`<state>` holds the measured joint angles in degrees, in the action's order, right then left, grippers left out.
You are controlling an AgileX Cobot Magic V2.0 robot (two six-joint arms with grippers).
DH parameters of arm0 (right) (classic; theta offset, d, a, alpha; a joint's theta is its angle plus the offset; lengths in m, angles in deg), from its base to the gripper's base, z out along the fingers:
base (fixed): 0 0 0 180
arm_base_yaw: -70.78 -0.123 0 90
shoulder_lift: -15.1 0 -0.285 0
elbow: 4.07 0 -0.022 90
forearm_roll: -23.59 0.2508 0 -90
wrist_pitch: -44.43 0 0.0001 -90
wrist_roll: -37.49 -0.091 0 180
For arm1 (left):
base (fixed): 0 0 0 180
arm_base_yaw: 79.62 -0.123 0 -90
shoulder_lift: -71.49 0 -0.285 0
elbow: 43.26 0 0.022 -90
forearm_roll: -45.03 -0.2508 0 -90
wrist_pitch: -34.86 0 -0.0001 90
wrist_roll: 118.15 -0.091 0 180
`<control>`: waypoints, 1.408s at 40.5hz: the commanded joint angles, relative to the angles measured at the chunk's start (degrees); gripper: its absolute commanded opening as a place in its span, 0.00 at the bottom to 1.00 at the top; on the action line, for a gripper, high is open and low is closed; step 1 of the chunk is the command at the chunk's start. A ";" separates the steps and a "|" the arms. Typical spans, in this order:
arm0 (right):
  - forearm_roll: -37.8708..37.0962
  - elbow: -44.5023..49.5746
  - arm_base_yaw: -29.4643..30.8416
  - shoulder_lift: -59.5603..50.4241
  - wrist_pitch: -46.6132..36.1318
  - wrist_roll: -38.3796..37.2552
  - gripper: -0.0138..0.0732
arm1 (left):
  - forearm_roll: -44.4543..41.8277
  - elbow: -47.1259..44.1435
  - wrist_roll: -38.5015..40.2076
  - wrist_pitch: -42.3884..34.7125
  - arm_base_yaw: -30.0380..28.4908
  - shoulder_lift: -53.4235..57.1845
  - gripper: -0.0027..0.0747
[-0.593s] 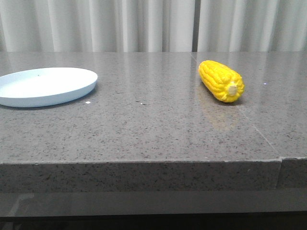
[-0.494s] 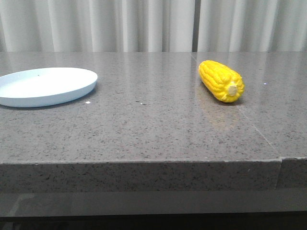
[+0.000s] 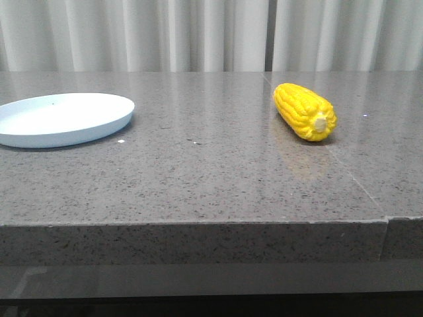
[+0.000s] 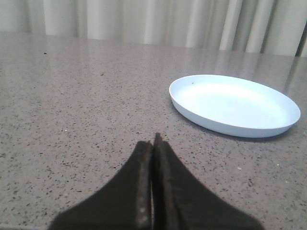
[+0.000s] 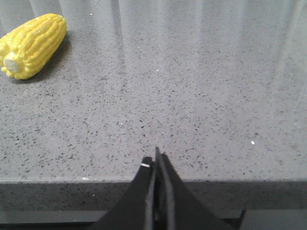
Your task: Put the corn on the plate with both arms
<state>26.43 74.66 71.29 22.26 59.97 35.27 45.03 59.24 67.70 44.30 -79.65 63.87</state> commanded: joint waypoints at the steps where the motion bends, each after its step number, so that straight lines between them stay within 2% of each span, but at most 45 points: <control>1: -0.06 -0.86 0.29 -0.66 -4.45 0.53 0.02 | 0.75 -0.16 0.30 -5.32 -0.11 1.16 0.01; 32: -0.06 -0.91 0.29 -0.66 -5.94 0.53 0.02 | 0.75 -0.16 0.30 -6.24 -0.11 1.16 0.01; 41: 0.30 -1.48 0.29 -0.66 -10.36 0.48 0.02 | 0.75 -0.16 0.30 -13.01 -0.22 1.16 0.01; 44: 0.65 -3.43 0.29 -0.66 -9.90 0.48 0.02 | 0.75 1.03 0.30 -15.34 -0.22 1.16 0.01; 51: 0.65 -12.95 0.29 -0.60 -6.98 0.48 0.02 | -0.94 8.85 0.30 -14.63 -0.22 0.61 0.01; 55: 0.65 -19.79 0.33 0.83 -2.56 0.48 0.02 | -6.29 15.25 0.30 -9.44 -0.22 -1.77 0.01; 57: 0.65 -23.04 0.33 2.56 -0.25 0.48 0.02 | -7.83 19.16 0.30 -4.27 -0.22 -4.27 0.01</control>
<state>26.89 57.89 71.39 22.38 60.32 35.27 39.87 71.88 67.70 38.52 -79.75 63.07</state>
